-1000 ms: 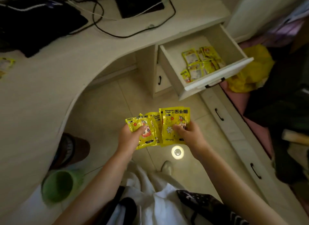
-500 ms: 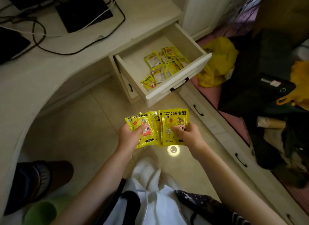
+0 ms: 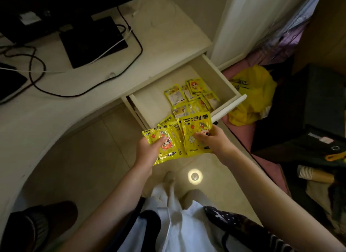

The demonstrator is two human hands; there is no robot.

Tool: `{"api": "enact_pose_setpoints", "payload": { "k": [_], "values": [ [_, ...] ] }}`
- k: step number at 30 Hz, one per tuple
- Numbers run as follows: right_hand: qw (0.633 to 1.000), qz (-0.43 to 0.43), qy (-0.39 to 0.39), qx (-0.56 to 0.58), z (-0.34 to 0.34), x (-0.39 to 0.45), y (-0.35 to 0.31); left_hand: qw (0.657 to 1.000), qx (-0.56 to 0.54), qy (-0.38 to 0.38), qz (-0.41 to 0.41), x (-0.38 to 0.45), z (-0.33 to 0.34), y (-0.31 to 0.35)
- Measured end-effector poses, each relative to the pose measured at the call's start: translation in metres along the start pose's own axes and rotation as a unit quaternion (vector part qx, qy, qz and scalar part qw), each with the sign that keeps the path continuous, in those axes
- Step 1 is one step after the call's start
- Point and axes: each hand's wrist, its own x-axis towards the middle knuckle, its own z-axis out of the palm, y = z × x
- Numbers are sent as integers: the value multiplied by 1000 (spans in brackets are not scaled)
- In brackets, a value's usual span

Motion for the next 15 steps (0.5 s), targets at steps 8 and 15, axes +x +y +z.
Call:
{"api": "enact_pose_setpoints", "payload": {
  "k": [8,15],
  "values": [
    [997,13,-29,-75,-15,70,-40,998,-35,42,-22,40,37,32],
    [973,-8,-90,-212,-41,128,-78,989,-62,119,-66,66,75,48]
  ]
}}
